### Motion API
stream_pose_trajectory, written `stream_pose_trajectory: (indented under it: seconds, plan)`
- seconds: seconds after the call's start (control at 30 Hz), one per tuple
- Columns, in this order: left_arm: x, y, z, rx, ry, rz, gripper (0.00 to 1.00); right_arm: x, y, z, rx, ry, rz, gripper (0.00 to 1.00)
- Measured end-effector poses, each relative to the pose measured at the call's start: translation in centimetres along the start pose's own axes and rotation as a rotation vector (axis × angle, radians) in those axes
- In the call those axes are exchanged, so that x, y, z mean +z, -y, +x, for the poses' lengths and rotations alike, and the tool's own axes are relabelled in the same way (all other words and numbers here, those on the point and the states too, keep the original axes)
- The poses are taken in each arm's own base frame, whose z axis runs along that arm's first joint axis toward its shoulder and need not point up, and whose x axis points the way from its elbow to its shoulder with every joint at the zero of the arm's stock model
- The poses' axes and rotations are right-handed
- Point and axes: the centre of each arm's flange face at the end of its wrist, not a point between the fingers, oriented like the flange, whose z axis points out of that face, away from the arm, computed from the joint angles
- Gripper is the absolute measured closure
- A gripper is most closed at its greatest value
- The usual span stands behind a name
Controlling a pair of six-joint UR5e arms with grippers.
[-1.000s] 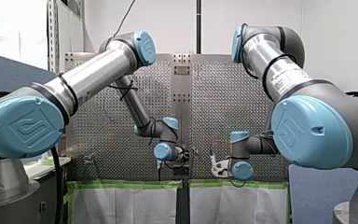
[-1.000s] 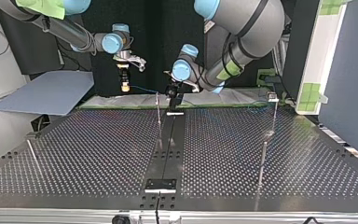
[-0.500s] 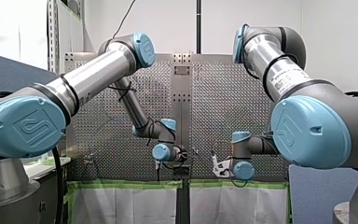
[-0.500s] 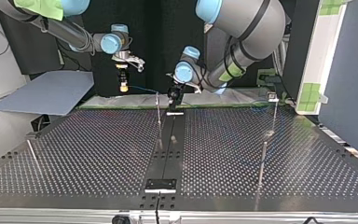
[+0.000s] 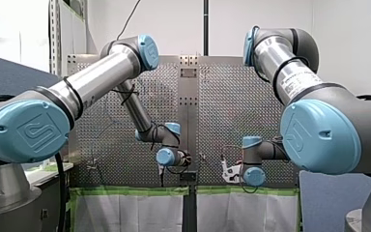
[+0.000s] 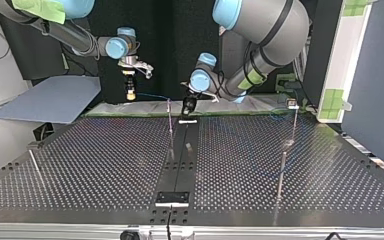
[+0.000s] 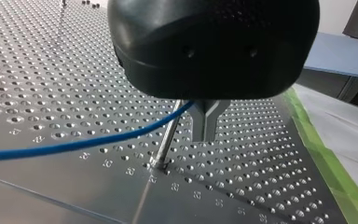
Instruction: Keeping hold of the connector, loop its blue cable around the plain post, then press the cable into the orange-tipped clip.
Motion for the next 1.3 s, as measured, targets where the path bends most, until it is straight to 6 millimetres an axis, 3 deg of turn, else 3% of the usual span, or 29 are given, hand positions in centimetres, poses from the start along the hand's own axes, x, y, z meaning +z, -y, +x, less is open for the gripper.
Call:
stream_pose_trajectory:
  seconds: [1.03, 1.07, 1.1, 1.17, 1.2, 1.23, 1.27, 1.3]
  plan:
    - [0.2, -1.4, -0.3, -0.004, -0.015, -0.032, 1.00, 2.3, -1.0, -1.1, -0.012, 0.040, 0.028, 1.00]
    - [0.2, -1.4, -0.3, -0.003, -0.016, -0.035, 0.92, 2.4, -1.1, -1.1, -0.012, 0.041, 0.027, 1.00]
    - [0.2, -1.5, -0.3, -0.001, -0.016, -0.038, 0.92, 2.4, -1.2, -1.1, -0.012, 0.041, 0.026, 1.00]
    - [0.1, -1.5, -0.3, 0.006, -0.017, -0.045, 0.62, 2.5, -1.4, -1.1, -0.011, 0.042, 0.023, 1.00]
    - [0.1, -1.6, -0.2, 0.010, -0.018, -0.050, 0.62, 2.6, -1.4, -1.0, -0.011, 0.043, 0.022, 1.00]
    - [0.1, -1.6, -0.2, 0.016, -0.019, -0.055, 0.40, 2.7, -1.5, -1.0, -0.011, 0.043, 0.021, 1.00]
    - [0.0, -1.6, -0.2, 0.026, -0.023, -0.065, 0.25, 2.7, -1.6, -1.0, -0.010, 0.043, 0.020, 1.00]
    - [-0.1, -1.7, -0.1, 0.034, -0.025, -0.072, 0.25, 2.8, -1.6, -1.0, -0.010, 0.043, 0.019, 1.00]
